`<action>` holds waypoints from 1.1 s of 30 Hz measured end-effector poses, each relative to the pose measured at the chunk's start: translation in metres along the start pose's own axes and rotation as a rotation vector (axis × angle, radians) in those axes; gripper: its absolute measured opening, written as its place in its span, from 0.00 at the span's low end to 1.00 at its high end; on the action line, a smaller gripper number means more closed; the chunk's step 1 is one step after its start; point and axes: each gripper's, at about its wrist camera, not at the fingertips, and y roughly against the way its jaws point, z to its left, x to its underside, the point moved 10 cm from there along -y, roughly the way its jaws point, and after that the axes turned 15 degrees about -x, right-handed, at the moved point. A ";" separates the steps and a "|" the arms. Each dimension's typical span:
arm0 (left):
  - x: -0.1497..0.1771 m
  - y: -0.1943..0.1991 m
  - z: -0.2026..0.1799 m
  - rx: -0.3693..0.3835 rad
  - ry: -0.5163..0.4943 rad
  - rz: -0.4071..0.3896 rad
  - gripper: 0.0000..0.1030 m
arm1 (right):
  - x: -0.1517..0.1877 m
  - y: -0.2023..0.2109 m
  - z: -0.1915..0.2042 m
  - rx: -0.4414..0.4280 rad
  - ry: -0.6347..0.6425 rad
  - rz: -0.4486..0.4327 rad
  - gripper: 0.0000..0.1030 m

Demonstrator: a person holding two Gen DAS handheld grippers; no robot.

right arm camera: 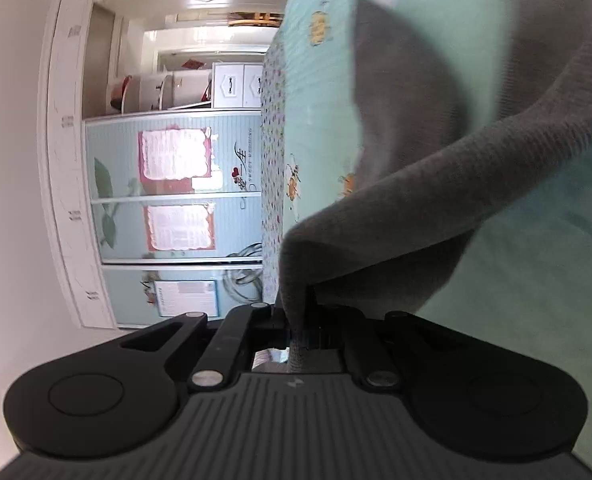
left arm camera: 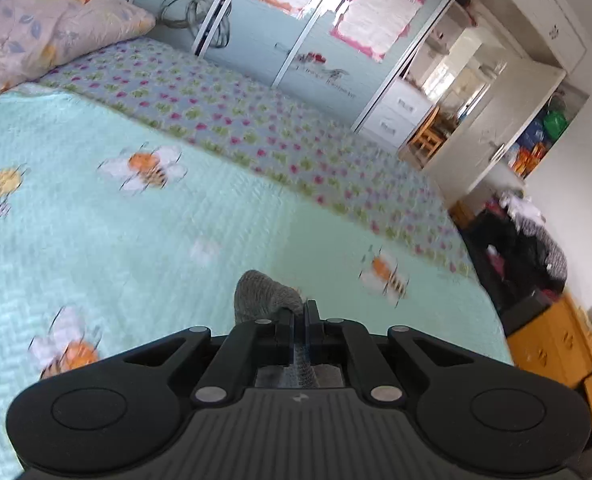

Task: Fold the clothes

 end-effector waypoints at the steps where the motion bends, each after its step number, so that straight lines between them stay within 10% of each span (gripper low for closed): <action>1: -0.016 -0.002 -0.009 0.011 0.002 -0.016 0.03 | -0.012 -0.010 0.012 -0.006 0.015 -0.001 0.06; 6: -0.117 0.033 -0.065 0.132 0.043 -0.185 0.03 | -0.073 -0.055 0.083 -0.126 0.083 -0.074 0.06; 12: -0.155 0.134 -0.053 0.159 0.026 -0.341 0.04 | -0.028 -0.072 0.131 -0.280 0.179 -0.035 0.06; 21: -0.032 0.126 0.232 -0.215 0.168 -0.268 0.05 | 0.136 -0.069 -0.004 -0.059 0.199 0.194 0.07; 26: 0.082 0.087 0.378 -0.365 0.295 -0.074 0.03 | 0.201 -0.060 -0.109 0.118 0.133 0.233 0.07; 33: 0.169 0.072 0.409 -0.213 0.330 0.044 0.12 | 0.211 0.001 -0.110 0.142 0.302 0.221 0.18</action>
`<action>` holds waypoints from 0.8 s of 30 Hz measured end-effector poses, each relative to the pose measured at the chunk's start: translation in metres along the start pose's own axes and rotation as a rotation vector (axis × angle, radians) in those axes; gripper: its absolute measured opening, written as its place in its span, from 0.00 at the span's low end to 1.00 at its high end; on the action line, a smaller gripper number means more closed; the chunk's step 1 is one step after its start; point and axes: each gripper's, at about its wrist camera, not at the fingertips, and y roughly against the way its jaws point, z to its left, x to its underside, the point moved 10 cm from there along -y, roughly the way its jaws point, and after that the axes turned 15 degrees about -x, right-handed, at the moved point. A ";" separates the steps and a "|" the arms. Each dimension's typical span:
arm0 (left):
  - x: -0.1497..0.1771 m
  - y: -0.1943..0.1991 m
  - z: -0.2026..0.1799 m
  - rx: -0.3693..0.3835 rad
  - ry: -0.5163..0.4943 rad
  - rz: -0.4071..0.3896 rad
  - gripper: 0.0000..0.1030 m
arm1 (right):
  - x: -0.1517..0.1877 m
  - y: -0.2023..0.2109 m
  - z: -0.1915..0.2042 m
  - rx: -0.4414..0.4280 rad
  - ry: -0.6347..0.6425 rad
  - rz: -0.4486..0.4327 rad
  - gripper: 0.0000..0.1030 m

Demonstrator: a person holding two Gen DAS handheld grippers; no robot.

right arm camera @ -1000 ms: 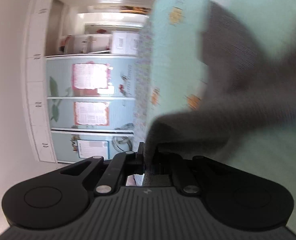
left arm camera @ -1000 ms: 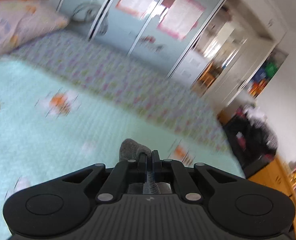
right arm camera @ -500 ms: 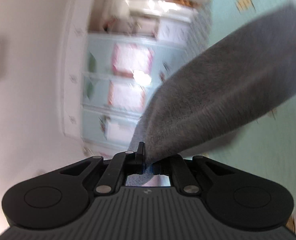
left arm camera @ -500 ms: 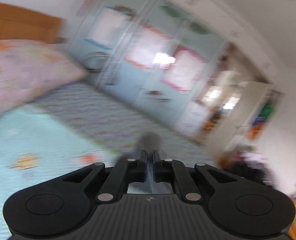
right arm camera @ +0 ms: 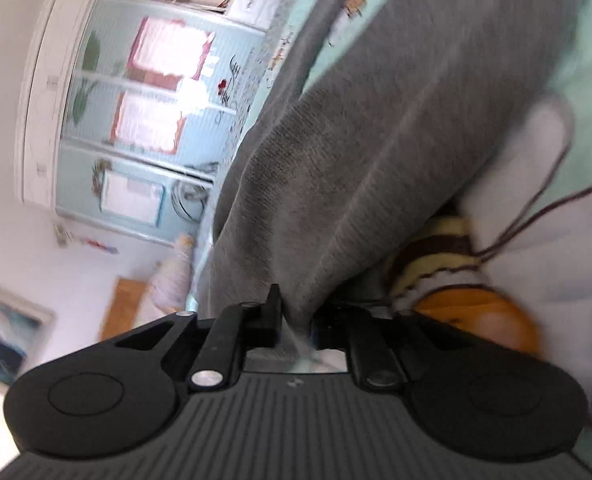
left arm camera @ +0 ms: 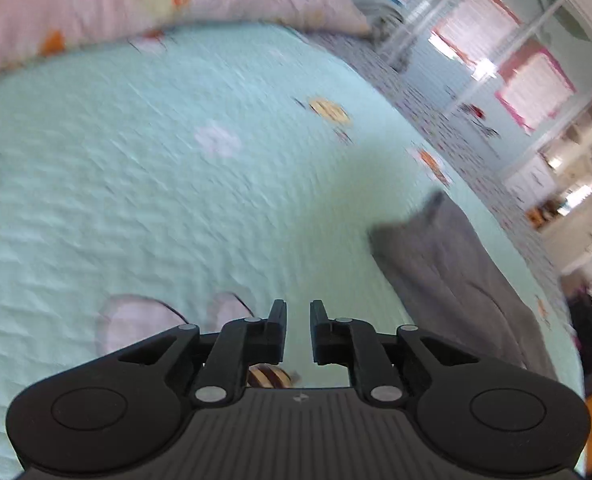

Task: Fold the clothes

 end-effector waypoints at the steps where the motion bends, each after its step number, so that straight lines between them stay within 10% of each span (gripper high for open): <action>1: 0.003 -0.007 -0.004 0.037 -0.002 0.009 0.12 | -0.005 0.009 0.001 0.017 0.018 -0.002 0.24; 6: 0.002 -0.044 -0.052 0.185 0.035 0.024 0.32 | -0.022 0.054 0.008 0.089 0.141 -0.047 0.54; 9: -0.006 -0.075 -0.081 0.217 0.063 0.027 0.56 | -0.028 0.066 -0.001 0.116 0.177 -0.062 0.54; 20: -0.015 -0.156 -0.111 0.050 -0.130 -0.080 0.70 | -0.031 0.050 0.005 0.059 0.335 -0.038 0.54; 24: -0.017 -0.167 -0.133 0.087 -0.219 -0.178 1.00 | -0.026 0.038 0.013 0.073 0.459 -0.015 0.59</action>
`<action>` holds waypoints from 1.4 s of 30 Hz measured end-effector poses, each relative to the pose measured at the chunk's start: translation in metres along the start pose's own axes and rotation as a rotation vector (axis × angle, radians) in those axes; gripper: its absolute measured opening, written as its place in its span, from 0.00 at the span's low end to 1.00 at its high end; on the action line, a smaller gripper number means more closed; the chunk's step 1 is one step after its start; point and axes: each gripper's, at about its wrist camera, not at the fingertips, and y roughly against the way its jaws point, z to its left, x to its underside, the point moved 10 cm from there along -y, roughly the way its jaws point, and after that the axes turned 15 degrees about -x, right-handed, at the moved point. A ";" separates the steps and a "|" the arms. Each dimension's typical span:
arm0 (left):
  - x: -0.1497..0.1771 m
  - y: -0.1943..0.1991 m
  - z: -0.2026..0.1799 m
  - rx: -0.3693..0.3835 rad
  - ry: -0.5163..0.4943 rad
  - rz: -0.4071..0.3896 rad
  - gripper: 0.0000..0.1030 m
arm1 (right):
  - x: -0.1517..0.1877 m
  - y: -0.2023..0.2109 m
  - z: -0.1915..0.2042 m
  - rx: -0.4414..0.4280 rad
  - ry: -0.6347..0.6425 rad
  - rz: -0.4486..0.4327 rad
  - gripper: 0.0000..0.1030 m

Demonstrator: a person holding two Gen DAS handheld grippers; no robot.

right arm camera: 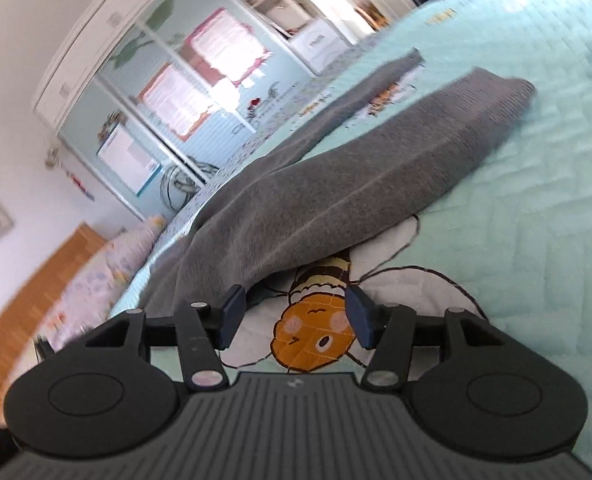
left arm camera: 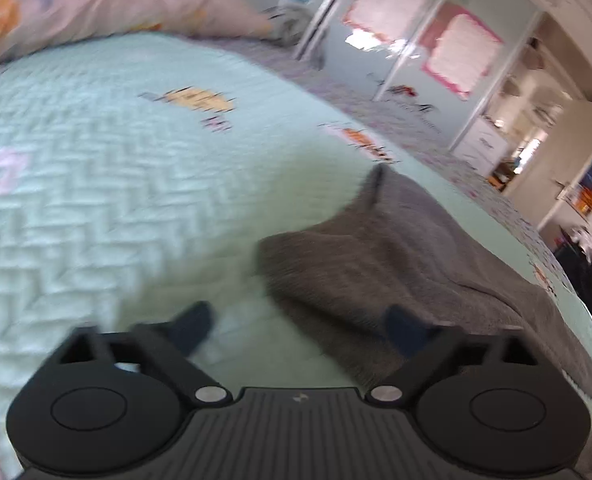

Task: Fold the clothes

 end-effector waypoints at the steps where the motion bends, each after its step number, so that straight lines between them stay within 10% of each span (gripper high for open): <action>1: -0.001 -0.004 -0.005 0.006 -0.011 -0.021 0.99 | 0.001 -0.002 0.002 -0.002 0.025 0.004 0.61; 6: -0.014 -0.018 -0.007 0.042 0.102 -0.051 0.97 | -0.003 -0.008 0.005 0.005 0.074 0.018 0.63; 10: -0.018 -0.029 -0.010 0.045 0.109 -0.026 0.40 | -0.004 -0.012 0.008 0.006 0.107 0.020 0.66; 15: -0.019 -0.026 -0.006 0.084 0.151 -0.017 0.12 | -0.003 -0.016 0.016 0.006 0.157 0.034 0.76; 30: -0.053 0.160 0.004 -0.096 0.160 -0.293 0.09 | -0.014 -0.012 0.024 -0.027 0.143 0.027 0.80; 35: -0.049 0.220 0.049 -0.185 0.214 -0.232 0.12 | -0.016 -0.008 0.025 -0.049 0.121 0.018 0.81; 37: -0.040 0.228 0.073 -0.253 0.219 -0.177 0.34 | -0.017 -0.007 0.025 -0.062 0.109 0.011 0.82; 42: 0.040 0.204 0.152 -0.402 0.303 0.021 0.38 | -0.022 0.001 0.025 -0.096 0.053 -0.011 0.83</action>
